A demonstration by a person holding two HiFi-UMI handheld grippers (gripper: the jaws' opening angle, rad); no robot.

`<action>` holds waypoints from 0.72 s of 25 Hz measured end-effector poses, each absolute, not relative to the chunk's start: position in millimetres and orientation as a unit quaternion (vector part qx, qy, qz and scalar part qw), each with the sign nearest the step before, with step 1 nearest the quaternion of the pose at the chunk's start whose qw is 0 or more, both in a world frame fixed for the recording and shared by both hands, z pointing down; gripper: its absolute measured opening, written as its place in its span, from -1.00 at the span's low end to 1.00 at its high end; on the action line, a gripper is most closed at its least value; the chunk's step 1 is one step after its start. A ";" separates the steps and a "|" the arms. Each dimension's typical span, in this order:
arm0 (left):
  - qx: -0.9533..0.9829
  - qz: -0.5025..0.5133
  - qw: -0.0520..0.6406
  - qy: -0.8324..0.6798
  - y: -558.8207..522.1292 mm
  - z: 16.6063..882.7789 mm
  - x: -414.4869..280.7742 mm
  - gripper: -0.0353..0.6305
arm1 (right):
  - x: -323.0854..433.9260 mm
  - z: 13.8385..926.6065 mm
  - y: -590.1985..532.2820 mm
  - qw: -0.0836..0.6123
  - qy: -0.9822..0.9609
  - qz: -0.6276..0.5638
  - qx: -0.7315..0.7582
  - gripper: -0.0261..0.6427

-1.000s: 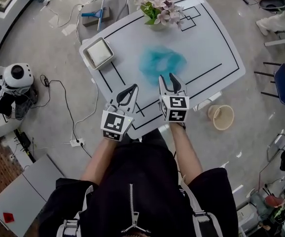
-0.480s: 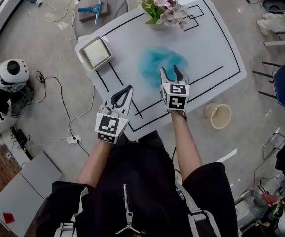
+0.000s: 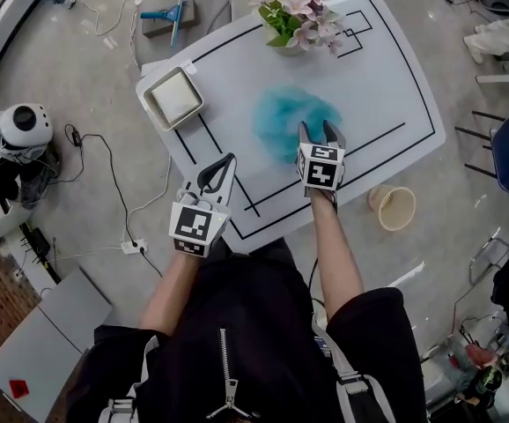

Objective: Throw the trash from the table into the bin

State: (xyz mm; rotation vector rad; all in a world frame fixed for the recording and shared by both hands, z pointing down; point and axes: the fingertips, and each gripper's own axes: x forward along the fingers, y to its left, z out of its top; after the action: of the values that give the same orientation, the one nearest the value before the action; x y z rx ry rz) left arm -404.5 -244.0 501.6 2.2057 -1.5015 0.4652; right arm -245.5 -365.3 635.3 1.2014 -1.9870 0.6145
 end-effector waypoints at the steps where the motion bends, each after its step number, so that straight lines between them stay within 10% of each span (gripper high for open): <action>1: 0.796 0.169 0.215 -0.541 -244.4 502.3 -405.0 -0.88 | -244.9 638.6 -365.0 0.366 -0.769 0.240 0.466 -0.29; 18: 0.791 0.163 0.220 -0.547 -237.9 507.2 -412.2 -0.88 | -253.0 653.9 -351.8 0.389 -0.770 0.229 0.450 -0.40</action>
State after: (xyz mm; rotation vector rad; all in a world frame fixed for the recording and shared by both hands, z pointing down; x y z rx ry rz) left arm -412.2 -237.9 507.2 2.1882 -1.5141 0.4515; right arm -253.0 -351.8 653.9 1.1449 -1.9579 0.5834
